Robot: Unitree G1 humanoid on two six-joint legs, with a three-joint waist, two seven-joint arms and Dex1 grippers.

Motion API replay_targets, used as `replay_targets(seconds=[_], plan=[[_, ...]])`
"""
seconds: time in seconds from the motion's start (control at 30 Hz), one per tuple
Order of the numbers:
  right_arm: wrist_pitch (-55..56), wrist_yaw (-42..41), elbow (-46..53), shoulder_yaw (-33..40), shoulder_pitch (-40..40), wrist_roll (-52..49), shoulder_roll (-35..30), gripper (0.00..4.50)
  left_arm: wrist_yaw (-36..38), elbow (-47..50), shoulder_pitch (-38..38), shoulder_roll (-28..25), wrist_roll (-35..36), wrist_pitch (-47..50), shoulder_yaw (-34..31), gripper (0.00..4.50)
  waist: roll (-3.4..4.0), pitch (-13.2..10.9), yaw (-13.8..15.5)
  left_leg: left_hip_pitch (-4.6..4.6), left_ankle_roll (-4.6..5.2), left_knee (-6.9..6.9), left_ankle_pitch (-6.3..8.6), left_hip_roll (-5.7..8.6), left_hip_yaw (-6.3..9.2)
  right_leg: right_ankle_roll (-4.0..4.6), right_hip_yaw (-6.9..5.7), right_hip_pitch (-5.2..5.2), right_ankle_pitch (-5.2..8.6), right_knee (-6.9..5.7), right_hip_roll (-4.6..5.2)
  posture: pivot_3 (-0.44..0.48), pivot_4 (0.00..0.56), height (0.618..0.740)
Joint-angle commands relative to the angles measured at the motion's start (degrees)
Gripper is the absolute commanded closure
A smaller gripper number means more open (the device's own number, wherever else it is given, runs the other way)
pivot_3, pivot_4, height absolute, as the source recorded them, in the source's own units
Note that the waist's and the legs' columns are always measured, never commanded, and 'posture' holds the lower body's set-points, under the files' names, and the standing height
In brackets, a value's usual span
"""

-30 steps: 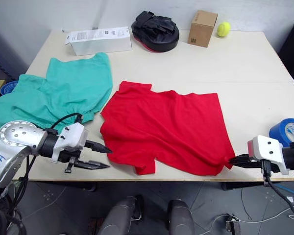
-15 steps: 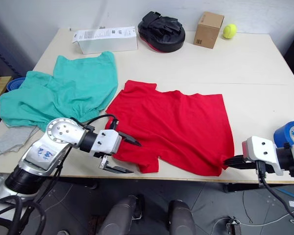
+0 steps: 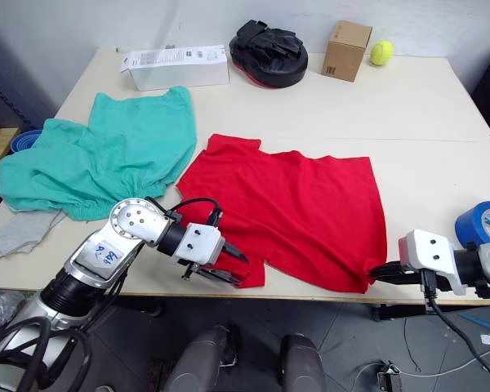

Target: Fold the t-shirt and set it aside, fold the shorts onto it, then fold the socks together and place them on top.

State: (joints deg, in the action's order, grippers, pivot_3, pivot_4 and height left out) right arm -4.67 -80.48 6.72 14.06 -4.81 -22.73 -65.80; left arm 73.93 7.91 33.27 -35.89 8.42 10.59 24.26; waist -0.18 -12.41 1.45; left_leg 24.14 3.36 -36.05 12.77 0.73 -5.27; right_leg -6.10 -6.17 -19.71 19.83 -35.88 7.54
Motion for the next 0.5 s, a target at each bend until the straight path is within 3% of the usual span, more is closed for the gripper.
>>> replay_targets(seconds=[0.03,0.07,0.17,0.3,0.5], plan=[[0.3,0.2,1.1,1.0,0.0,-0.1,0.5,4.50,0.9,0.9,0.0,1.0,1.7,0.4,-0.6,4.11,0.00,0.0,0.0,0.01,0.01,0.00,0.01,0.00,0.00,0.00,0.00,0.00,0.00,0.01,0.00,0.000,0.150,0.740],[0.4,0.3,1.1,1.1,-0.2,0.0,0.6,4.50,1.6,1.8,-0.7,0.2,3.1,1.6,-1.6,4.48,0.00,0.0,0.1,0.00,0.04,-0.02,0.02,0.00,0.00,-0.01,0.00,0.02,-0.01,0.00,0.01,0.000,0.150,0.740],[0.5,0.4,1.2,1.4,-0.6,0.1,0.8,4.50,3.5,4.1,-3.0,-2.5,6.8,5.0,-4.4,4.48,0.00,0.0,-0.1,0.01,0.04,-0.01,0.03,0.00,0.02,-0.01,0.00,0.00,-0.01,0.00,0.01,0.000,0.150,0.740],[1.6,0.1,0.7,2.5,-1.8,0.7,0.8,4.50,5.1,9.3,-8.7,-10.1,11.9,11.3,-9.9,4.48,0.01,0.0,-0.6,-0.02,0.00,0.01,0.04,-0.07,0.02,-0.01,0.00,-0.01,0.00,-0.02,-0.03,0.000,0.150,0.740],[0.8,-3.0,1.8,5.5,-6.1,-0.7,-0.4,4.50,-3.8,13.1,-12.2,-11.8,18.8,24.0,-20.3,4.48,0.00,0.0,0.2,-0.01,-0.08,-0.08,0.29,-0.07,0.07,-0.05,0.01,0.10,-0.03,0.07,0.05,0.000,0.150,0.740]])
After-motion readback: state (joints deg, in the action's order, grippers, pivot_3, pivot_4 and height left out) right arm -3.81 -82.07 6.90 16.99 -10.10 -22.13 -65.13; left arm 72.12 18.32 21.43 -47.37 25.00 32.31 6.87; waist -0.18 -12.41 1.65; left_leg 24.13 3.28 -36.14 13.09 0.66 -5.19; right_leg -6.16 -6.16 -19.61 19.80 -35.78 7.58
